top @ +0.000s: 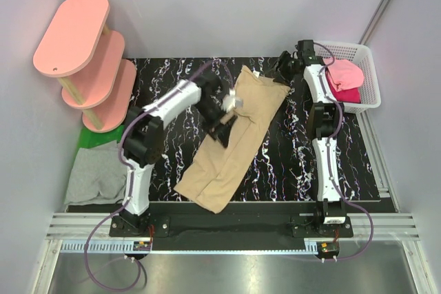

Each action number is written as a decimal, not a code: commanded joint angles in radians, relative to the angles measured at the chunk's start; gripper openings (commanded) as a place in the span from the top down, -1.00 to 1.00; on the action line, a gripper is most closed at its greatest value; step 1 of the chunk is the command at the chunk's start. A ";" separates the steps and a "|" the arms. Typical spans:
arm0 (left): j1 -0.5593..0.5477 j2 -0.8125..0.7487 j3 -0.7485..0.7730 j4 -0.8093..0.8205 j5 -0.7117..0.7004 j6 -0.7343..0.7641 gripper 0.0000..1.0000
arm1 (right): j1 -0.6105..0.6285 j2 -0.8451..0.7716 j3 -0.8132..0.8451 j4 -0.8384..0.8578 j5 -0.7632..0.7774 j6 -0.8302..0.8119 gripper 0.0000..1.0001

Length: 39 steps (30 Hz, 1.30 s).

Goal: Fold and stack the t-shirts
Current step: Fold the tshirt

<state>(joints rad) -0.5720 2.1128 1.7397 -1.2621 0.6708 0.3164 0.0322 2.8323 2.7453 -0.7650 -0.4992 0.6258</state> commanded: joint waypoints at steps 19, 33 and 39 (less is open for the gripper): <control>-0.080 -0.206 -0.180 0.329 -0.453 0.072 -0.71 | 0.176 -0.556 -0.676 -0.091 0.306 -0.160 -0.07; -0.088 -0.056 -0.126 0.343 -0.403 0.035 -0.69 | 0.175 -0.231 -0.360 -0.259 0.307 -0.173 0.01; -0.086 -0.045 -0.094 0.337 -0.353 0.012 -0.70 | 0.138 0.011 0.045 -0.359 0.207 -0.152 -0.01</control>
<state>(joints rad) -0.6571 2.0705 1.5894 -0.9363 0.2565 0.3527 0.2047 2.7197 2.6392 -1.0794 -0.2451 0.4675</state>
